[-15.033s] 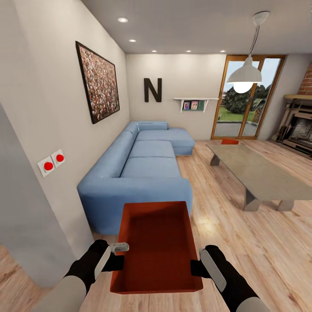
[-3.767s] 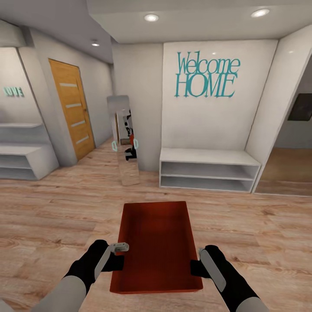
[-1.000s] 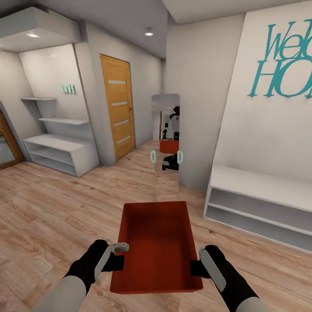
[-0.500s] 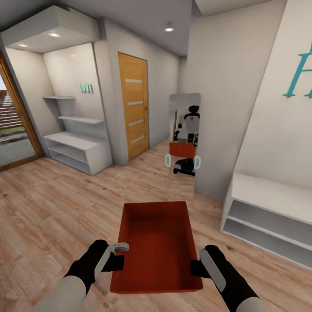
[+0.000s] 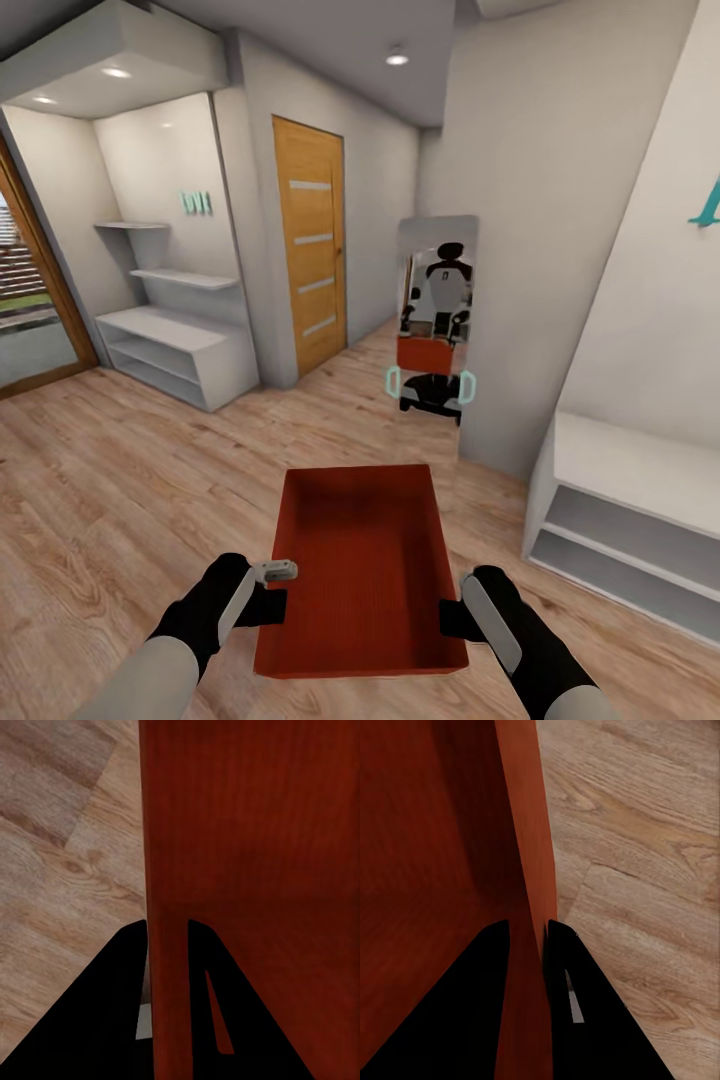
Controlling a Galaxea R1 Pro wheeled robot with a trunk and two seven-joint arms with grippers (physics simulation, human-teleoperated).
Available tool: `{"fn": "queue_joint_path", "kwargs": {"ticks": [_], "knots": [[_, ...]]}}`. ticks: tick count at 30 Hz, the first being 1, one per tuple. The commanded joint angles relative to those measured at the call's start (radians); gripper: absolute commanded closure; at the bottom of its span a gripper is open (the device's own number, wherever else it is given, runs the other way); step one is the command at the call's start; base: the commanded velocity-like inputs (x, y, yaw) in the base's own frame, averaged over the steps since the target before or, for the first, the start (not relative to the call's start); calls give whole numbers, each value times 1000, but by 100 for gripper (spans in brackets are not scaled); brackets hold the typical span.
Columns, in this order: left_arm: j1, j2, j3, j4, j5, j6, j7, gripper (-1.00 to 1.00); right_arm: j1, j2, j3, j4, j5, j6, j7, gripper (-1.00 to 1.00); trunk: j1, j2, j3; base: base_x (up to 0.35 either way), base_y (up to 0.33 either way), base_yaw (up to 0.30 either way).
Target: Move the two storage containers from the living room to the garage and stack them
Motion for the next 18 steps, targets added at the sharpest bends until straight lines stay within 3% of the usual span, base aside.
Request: {"fn": "queue_joint_path", "kwargs": {"ticks": [1,18], "knots": [[0,0,1,-2,13,4,5,100,-1,0,-1,-2,-25,-5,-7,100,1,-1,-1,332,105,0],[-1,0,1,-2,13,4,3,100,-1,0,-1,-2,-25,-5,-7,100,1,-1,-1,318,190,0]]}}
